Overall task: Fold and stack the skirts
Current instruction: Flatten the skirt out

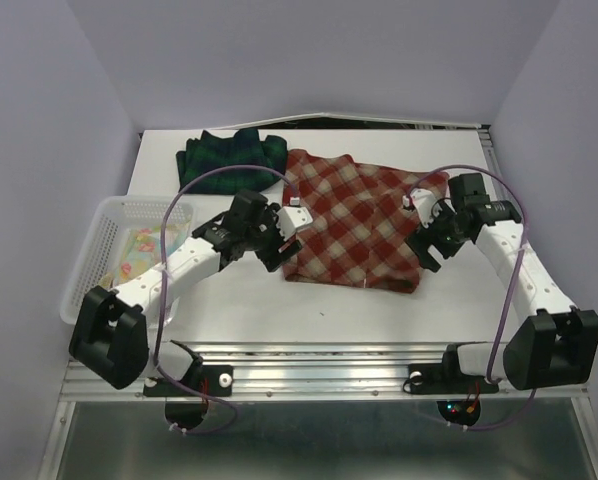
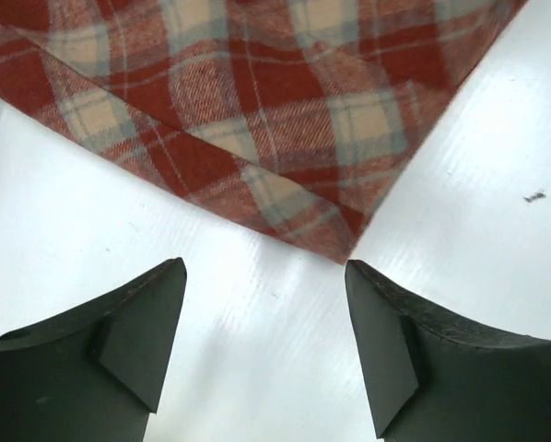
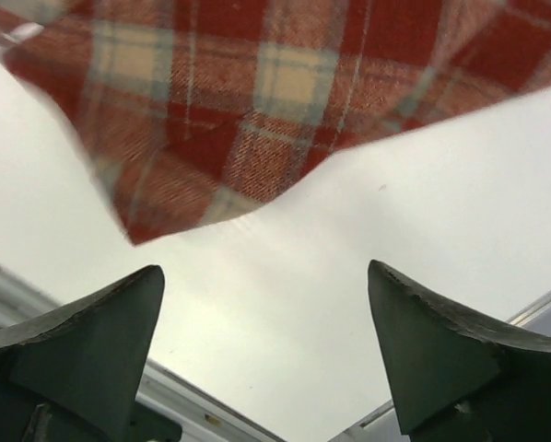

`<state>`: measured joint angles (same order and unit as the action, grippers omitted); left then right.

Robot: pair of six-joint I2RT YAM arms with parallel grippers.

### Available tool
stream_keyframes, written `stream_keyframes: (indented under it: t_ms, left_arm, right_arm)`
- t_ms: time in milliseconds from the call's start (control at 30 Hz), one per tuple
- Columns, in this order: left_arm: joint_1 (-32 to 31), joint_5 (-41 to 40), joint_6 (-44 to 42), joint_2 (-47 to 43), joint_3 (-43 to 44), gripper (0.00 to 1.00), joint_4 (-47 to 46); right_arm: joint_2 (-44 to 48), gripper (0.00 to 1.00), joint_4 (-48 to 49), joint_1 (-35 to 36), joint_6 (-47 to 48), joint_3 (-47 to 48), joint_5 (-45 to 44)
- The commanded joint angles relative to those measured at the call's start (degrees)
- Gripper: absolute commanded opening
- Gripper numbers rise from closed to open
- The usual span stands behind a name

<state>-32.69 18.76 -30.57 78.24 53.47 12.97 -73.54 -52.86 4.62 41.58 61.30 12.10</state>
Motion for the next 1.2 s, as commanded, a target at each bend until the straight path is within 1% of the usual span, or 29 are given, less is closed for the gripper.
stream_keyframes:
  t_ms: [0, 67, 133, 167, 200, 233, 267, 300, 333, 367, 433, 467, 567, 633, 700, 767, 867, 933, 967, 1000, 1067, 1100, 1133, 1167]
  left_arm:
    - [-0.89, 4.79, -3.88, -7.38, 0.66, 0.83, 6.09]
    - [-0.98, 6.54, -4.32, -9.67, 1.71, 0.83, 7.93]
    - [-0.89, 6.03, -3.28, -10.47, 2.25, 0.82, 7.60]
    - [-0.97, 5.41, -0.31, -10.21, 2.68, 0.82, 5.77]
    - [-0.98, 4.71, 0.94, -9.51, 3.21, 0.81, 5.14]
    - [-0.98, 3.48, 2.34, -8.46, 3.83, 0.79, 3.83]
    - [-0.98, 2.25, 5.83, -7.15, 4.70, 0.76, 3.21]
    - [-0.98, 1.55, 7.44, -3.57, 6.89, 0.73, 2.94]
    - [-0.98, 1.28, 8.58, -1.70, 8.21, 0.65, 3.55]
    - [-0.98, 1.45, 10.07, 1.97, 10.75, 0.61, 3.64]
    - [-1.15, 1.36, 12.10, 5.24, 12.44, 0.58, 2.51]
    - [-1.15, 1.28, 13.85, 8.57, 14.27, 0.57, 2.32]
    - [-1.24, 1.45, 15.18, 13.24, 16.74, 0.50, 2.67]
    - [-1.24, 1.10, 15.54, 16.76, 18.15, 0.48, 2.85]
    - [-1.24, 0.92, 15.45, 20.18, 19.03, 0.45, 4.25]
    - [-1.24, 0.75, 15.45, 22.39, 19.56, 0.44, 6.96]
    - [-0.02, -1.18, 15.71, 27.13, 20.18, 0.41, 9.87]
    - [1.39, -2.23, 15.63, 28.37, 20.00, 0.40, 10.32]
    - [2.18, -3.37, 15.28, 29.07, 20.18, 0.39, 10.67]
    - [4.02, -3.99, 14.93, 30.47, 21.05, 0.37, 10.76]
    - [5.87, -5.22, 14.40, 32.14, 22.72, 0.34, 11.28]
    - [7.36, -6.36, 13.52, 33.98, 25.51, 0.33, 11.63]
    - [7.90, -6.81, 12.99, 35.04, 27.28, 0.32, 12.51]
    - [8.34, -7.25, 12.38, 36.71, 31.04, 0.32, 12.95]
  right_arm:
    - [2.61, 0.98, -11.54, -0.32, 3.68, 8.63, 10.55]
    - [2.44, 0.98, -13.31, -0.32, 3.16, 11.64, 14.42]
    - [2.26, 0.98, -13.06, -0.32, 0.01, 15.23, 15.93]
    - [1.74, 0.98, -11.84, -0.32, -2.01, 15.95, 16.20]
    - [1.30, 0.97, -6.87, -0.32, -6.64, 16.13, 14.90]
    - [0.68, 0.95, -3.86, -0.32, -8.52, 15.87, 13.23]
    - [-0.45, 0.91, -1.31, -0.32, -10.10, 15.61, 11.21]
    - [-3.69, 0.82, 1.24, -0.32, -11.60, 15.35, 6.15]
    - [-5.81, 0.79, 5.18, -0.32, -12.92, 15.26, 3.83]
    - [-10.61, 0.72, 6.36, -0.32, -13.80, 15.60, 0.07]
    - [-15.65, 0.68, 9.17, -0.32, -16.96, 18.14, -1.98]
    - [-20.28, 0.64, 9.70, -0.32, -18.10, 19.37, -2.43]
    - [-26.02, 0.61, 11.55, -0.32, -20.40, 22.45, -2.52]
    - [-30.41, 0.59, 13.65, -0.32, -20.32, 24.04, -3.83]
    - [-32.80, 0.59, 15.32, -0.32, -19.36, 23.96, -6.38]
    - [-35.52, 0.56, 16.03, -0.32, -18.47, 23.00, -7.87]
    - [-36.41, 0.50, 17.00, -0.32, -15.75, 18.35, -11.74]
    - [-35.28, 0.50, 16.65, -0.32, -13.47, 14.83, -11.84]
    - [-34.23, 0.50, 16.22, -0.32, -12.76, 10.99, -11.23]
    - [-31.61, 0.50, 14.91, -0.32, -11.45, 7.29, -9.48]
    - [-28.78, 0.49, 12.44, -0.32, -10.13, 4.19, -6.75]
    - [-25.98, 0.47, 9.65, 1.08, -8.99, 2.88, -4.13]
    - [-24.65, 0.47, 7.88, 2.05, -8.11, 0.69, -2.79]
    - [-21.76, 0.47, 5.95, 3.28, -7.49, -0.03, 1.13]
